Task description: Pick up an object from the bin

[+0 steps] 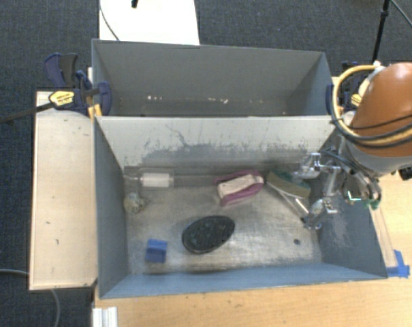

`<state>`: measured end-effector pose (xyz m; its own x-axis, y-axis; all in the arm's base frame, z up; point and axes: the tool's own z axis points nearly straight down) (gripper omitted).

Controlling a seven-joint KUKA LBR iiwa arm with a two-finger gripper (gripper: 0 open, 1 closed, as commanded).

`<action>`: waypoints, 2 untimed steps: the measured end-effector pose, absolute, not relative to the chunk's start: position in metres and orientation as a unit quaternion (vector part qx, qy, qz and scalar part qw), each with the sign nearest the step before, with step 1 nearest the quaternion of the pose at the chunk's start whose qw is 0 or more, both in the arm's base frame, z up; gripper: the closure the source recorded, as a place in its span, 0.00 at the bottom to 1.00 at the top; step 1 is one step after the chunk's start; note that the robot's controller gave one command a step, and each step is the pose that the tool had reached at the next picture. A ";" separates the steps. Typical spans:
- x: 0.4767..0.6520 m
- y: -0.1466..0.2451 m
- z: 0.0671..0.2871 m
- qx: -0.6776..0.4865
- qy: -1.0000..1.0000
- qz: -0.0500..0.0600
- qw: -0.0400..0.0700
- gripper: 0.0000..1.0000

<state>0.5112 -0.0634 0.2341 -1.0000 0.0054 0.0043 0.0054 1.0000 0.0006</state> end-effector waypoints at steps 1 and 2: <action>0.572 0.027 0.182 -0.049 -0.999 -0.002 -0.002 0.00; 0.517 0.081 0.072 0.071 -0.997 0.000 -0.004 0.00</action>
Offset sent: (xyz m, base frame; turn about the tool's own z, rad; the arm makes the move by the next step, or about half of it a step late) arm 0.0594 0.0846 -0.0500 0.1002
